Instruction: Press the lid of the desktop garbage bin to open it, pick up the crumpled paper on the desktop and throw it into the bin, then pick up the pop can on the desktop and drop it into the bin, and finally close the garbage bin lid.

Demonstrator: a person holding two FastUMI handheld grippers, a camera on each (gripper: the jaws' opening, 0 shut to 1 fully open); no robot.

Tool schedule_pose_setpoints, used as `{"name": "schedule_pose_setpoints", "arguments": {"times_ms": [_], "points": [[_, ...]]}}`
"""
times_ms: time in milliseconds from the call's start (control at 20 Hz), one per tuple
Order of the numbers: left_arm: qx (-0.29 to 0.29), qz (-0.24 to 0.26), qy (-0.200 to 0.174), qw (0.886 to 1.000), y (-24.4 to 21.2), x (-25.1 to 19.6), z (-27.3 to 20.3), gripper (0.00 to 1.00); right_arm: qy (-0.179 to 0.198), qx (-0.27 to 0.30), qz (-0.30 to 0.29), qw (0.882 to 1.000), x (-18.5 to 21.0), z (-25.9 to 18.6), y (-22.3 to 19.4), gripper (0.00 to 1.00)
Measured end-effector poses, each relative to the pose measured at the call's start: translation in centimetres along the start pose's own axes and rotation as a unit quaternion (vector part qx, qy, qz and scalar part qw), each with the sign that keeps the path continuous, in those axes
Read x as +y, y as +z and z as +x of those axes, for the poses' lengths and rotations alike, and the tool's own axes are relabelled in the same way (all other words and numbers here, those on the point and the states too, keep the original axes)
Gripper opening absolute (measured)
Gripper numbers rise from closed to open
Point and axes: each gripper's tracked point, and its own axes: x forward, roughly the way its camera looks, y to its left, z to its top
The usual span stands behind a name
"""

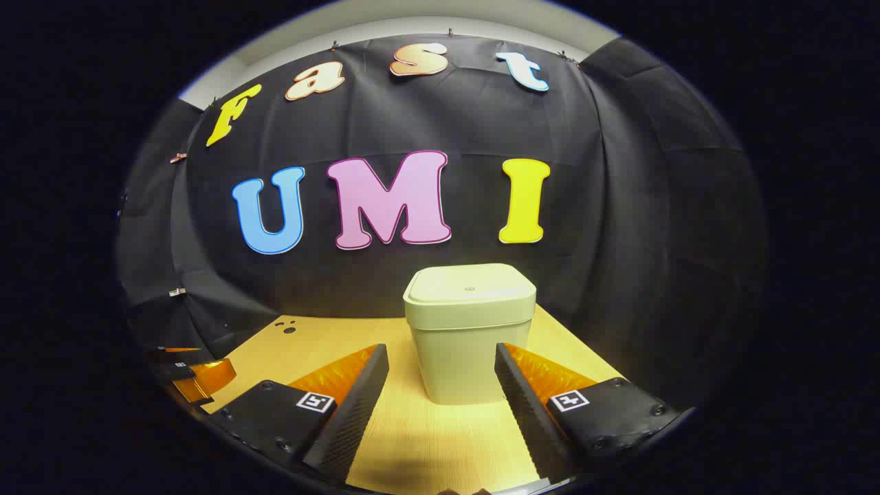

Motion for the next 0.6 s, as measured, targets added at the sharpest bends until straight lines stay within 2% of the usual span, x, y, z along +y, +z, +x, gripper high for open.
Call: {"name": "schedule_pose_setpoints", "arguments": {"times_ms": [100,600], "points": [[-0.007,0.009,0.017,1.0,0.2,0.9,-0.1,0.96,0.001,0.004,0.003,1.0,0.0,0.1,-0.2,0.97],[0.017,0.0,0.035,0.999,-1.9,2.6,0.2,0.96,0.003,0.019,-0.01,1.0,0.5,-0.1,-1.3,0.97]]}}
